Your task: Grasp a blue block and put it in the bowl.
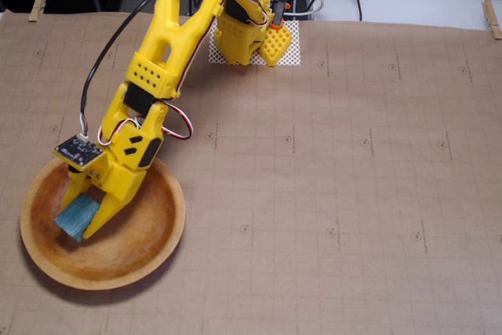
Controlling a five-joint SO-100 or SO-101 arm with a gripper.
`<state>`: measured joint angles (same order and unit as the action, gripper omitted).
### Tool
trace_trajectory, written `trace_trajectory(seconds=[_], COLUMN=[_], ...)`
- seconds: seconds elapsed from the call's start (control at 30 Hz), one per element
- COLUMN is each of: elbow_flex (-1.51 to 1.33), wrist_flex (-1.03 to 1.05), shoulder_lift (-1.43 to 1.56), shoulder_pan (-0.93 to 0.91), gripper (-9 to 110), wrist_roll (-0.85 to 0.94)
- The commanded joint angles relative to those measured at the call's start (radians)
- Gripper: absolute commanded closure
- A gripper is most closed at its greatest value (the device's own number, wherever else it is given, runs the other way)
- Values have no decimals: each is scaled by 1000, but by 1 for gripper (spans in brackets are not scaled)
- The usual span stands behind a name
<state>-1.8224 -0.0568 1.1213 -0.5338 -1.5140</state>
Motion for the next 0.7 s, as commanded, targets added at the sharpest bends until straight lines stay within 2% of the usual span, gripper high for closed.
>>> trace_trajectory(seconds=[0.0,0.37,0.67], elbow_flex=[26,28,28], wrist_flex=[3,2,2], shoulder_lift=[35,37,37], shoulder_pan=[18,21,21], gripper=[95,78,68], wrist_roll=[3,2,0])
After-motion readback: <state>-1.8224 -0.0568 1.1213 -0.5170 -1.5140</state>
